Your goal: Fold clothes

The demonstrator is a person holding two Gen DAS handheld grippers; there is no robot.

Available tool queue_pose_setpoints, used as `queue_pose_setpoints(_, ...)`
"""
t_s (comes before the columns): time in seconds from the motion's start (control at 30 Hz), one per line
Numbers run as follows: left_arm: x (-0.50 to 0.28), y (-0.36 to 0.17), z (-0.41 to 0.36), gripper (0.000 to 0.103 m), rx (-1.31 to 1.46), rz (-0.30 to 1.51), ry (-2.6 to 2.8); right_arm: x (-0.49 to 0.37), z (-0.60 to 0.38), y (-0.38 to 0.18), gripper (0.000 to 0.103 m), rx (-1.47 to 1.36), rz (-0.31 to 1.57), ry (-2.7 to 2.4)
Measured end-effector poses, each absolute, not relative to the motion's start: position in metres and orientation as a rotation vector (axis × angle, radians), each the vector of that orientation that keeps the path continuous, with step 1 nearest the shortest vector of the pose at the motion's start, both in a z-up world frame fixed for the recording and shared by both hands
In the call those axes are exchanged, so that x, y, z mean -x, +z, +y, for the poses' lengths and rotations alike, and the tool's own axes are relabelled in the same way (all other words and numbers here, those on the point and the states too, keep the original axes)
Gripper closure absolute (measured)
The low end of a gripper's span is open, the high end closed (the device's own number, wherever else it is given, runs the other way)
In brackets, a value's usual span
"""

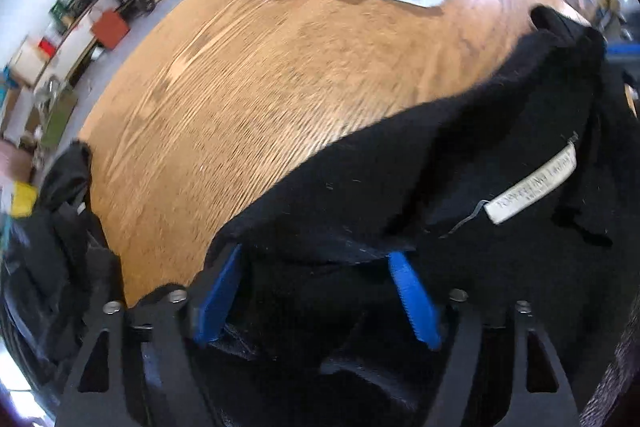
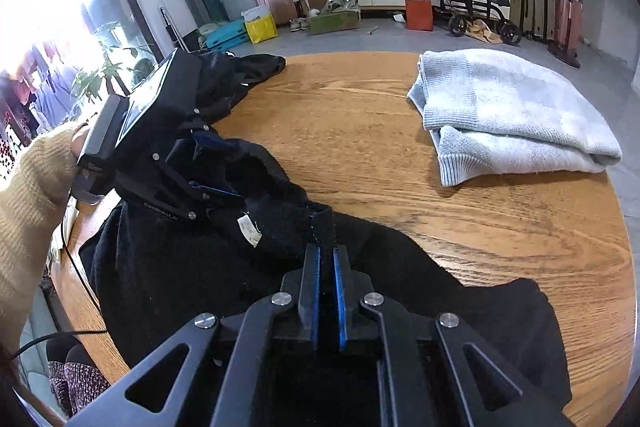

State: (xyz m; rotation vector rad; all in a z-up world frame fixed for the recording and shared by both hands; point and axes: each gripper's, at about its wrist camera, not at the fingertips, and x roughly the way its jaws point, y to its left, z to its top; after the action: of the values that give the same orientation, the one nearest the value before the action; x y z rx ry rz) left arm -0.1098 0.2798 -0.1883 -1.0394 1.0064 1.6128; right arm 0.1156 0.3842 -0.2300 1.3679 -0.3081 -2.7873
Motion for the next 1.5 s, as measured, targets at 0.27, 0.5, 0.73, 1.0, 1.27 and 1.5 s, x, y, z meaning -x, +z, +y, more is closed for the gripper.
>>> queue_pose_setpoints(0.27,0.103,-0.192,0.259,0.013,0.914,0.968,1.717,-0.115,0.386,-0.229,0.096,-1.361,-0.335,-2.788)
queue_pose_setpoints(0.5,0.100,-0.191,0.250,0.000,0.882,0.987,1.796,-0.117,0.386,-0.225,0.095,-1.343,-0.356,-2.784)
queue_pose_setpoints(0.73,0.095,-0.157,0.234,0.000,0.879,0.901,1.610,-0.123,0.389,-0.222,0.095,-1.321,-0.375,-2.790)
queue_pose_setpoints(1.0,0.084,-0.164,0.240,0.000,0.859,0.983,1.559,-0.130,0.397,-0.208,0.095,-1.253,-0.422,-2.840)
queue_pose_setpoints(1.27,0.098,-0.169,0.243,0.000,0.891,0.923,1.582,-0.132,0.405,-0.198,0.101,-1.283,-0.341,-2.887)
queue_pose_setpoints(1.5,0.104,-0.161,0.242,0.000,0.892,0.919,1.583,-0.110,0.390,-0.222,0.074,-1.365,-0.239,-2.849)
